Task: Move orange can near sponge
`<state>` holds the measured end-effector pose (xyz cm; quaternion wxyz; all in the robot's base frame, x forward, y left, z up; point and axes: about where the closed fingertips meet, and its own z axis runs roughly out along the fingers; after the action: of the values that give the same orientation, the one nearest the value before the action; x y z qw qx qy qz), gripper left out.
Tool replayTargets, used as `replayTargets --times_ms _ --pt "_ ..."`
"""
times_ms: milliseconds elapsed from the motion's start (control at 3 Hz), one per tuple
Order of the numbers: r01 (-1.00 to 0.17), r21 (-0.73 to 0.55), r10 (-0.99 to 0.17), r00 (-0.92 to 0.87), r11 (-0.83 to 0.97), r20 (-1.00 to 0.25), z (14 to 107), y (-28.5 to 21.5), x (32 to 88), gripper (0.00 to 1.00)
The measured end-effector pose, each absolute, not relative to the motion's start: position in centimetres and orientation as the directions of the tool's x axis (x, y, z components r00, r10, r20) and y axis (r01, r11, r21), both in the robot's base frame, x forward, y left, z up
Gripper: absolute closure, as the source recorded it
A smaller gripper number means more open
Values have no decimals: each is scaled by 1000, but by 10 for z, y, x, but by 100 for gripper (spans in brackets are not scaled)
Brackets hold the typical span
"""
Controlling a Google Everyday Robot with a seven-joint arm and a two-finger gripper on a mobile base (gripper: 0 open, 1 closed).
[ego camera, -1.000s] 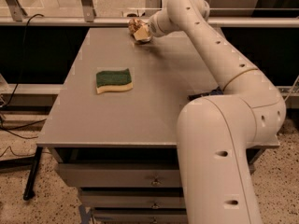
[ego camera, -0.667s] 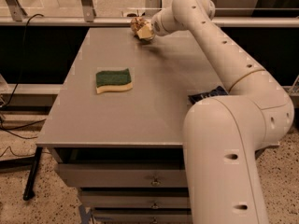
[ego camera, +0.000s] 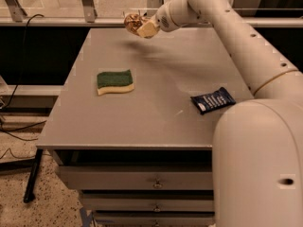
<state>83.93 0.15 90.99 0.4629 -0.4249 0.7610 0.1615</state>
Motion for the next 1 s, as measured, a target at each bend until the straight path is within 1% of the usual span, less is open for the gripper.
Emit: replayTargets --times_ms 333,667,1000 --pt "-897 -196 -608 -96 396 -788 911 16 781 100" --pt "-944 -214 -668 -8 249 -744 901 22 741 100" --pt "-970 -204 -691 58 132 -721 887 32 711 100"
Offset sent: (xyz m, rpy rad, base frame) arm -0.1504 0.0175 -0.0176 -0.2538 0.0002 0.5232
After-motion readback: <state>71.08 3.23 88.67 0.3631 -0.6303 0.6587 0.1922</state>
